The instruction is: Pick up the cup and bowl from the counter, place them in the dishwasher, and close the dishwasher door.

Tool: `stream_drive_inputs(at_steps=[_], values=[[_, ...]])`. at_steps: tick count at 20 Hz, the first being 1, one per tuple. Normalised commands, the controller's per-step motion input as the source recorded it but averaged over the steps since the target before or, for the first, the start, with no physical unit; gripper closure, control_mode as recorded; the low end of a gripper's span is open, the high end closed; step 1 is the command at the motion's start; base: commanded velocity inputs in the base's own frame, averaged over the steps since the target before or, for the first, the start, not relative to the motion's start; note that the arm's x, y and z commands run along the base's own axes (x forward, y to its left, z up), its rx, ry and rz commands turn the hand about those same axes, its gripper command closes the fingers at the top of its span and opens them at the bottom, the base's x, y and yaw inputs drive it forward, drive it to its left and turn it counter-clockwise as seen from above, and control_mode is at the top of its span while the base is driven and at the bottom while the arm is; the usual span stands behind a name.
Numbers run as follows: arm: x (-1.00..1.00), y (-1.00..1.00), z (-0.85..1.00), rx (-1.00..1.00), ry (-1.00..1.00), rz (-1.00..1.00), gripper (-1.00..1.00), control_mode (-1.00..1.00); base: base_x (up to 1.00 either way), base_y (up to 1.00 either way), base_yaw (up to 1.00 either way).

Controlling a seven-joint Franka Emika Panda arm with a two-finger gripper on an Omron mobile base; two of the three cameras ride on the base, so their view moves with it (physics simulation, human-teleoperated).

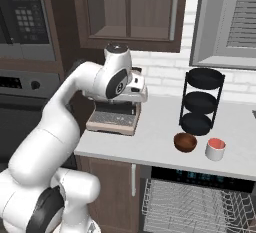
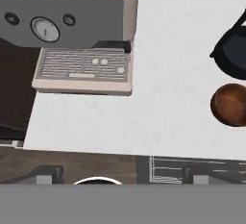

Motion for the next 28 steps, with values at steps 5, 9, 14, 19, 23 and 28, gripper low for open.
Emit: stream_drive_inputs(at_steps=[5,9,14,19,23,28], values=[[0.02,-0.88,-0.48,-0.03,0.01,0.00,-1.00,-1.00,0.00,0.00,0.00],[0.20,-0.50,-0.49,-0.01,0.00,0.00,-1.00,-1.00,0.00,0.00,0.00],[0.09,-0.13,-0.61,-0.16,0.05,0.00,-1.00,-1.00,0.00,0.00,0.00],[0.14,-0.36,-0.54,-0.13,0.08,0.00,-1.00,-1.00,0.00,0.00,0.00],[0.00,-0.22,-0.13,0.00,0.07,0.00,-1.00,-1.00,0.00,0.00,0.00],[0.37,-0.36,-0.30,0.00,0.09,0.00,-1.00,-1.00,0.00,0.00,0.00]])
